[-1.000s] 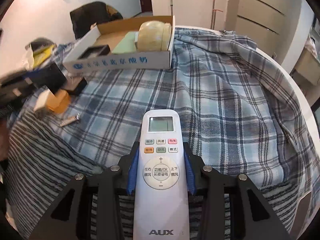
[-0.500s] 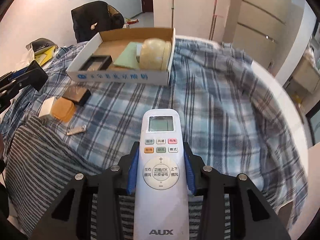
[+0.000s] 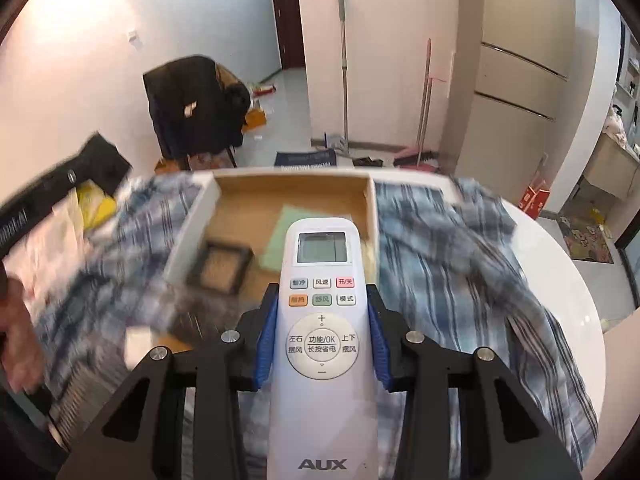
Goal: Organize rigid objects
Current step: 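Carry the black cup and white remote over into the cardboard box, then open the left gripper to release the cup while the right gripper releases the remote, then withdraw both grippers from the cardboard box and raise them, then lower the right gripper onto the silver nail clipper and close it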
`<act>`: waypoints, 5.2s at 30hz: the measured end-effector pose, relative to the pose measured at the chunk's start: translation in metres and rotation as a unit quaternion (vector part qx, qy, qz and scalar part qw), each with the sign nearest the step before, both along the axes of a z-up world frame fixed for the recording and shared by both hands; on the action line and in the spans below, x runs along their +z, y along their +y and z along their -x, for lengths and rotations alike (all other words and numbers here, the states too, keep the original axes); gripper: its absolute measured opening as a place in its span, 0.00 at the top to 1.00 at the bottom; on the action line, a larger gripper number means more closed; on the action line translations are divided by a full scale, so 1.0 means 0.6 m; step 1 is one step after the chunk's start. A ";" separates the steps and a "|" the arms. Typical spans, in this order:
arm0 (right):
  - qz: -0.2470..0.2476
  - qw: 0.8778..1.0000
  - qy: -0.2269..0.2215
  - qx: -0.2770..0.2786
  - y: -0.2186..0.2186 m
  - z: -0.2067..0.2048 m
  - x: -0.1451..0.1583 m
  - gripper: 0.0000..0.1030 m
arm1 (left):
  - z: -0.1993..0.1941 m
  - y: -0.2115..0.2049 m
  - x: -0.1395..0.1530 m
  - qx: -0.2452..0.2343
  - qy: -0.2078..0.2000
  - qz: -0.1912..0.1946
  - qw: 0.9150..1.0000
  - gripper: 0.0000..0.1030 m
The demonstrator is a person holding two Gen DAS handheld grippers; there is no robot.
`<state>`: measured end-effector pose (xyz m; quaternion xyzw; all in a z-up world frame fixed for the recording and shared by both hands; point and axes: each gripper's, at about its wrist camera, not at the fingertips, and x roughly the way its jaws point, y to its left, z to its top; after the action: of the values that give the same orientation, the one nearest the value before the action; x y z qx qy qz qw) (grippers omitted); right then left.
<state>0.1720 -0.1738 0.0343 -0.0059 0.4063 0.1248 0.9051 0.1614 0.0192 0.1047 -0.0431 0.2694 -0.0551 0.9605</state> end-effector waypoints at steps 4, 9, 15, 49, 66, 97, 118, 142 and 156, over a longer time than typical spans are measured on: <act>-0.042 0.999 0.003 -0.029 0.030 -0.067 0.016 0.62 | -0.048 0.010 0.004 0.019 -0.002 0.016 1.000 0.69; -0.084 0.995 0.009 -0.051 0.054 -0.131 -0.017 0.62 | -0.094 0.032 -0.022 0.020 -0.003 0.032 0.999 0.69; -0.075 0.997 0.003 -0.003 0.091 -0.142 -0.094 0.62 | -0.147 0.051 -0.119 0.011 0.041 0.030 0.999 0.69; 0.023 0.998 -0.045 -0.042 0.111 -0.152 -0.130 0.62 | -0.180 0.044 -0.201 0.044 0.064 0.002 0.997 0.18; 0.013 1.000 0.002 -0.010 0.149 -0.157 -0.179 0.62 | -0.133 0.125 -0.138 0.079 -0.054 0.052 0.994 0.17; 0.043 0.996 0.070 0.033 0.087 -0.015 -0.142 0.68 | 0.182 0.059 -0.058 0.044 -0.125 -0.070 0.989 0.01; 0.001 0.999 0.038 0.023 0.045 0.055 -0.094 0.63 | 0.169 0.078 -0.125 0.037 -0.023 -0.062 0.997 0.01; 0.058 0.989 0.108 0.087 0.130 0.105 -0.194 0.37 | 0.168 0.104 -0.245 0.082 0.102 -0.047 0.990 0.01; 0.107 0.984 0.130 0.064 0.142 0.101 -0.211 0.32 | 0.168 0.112 -0.259 0.094 0.103 -0.061 0.988 0.01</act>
<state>0.1115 -0.0889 -0.0924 -0.1122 0.5299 0.1384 0.8291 0.0604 0.0865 -0.0504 -0.0150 0.3641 0.0563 0.9295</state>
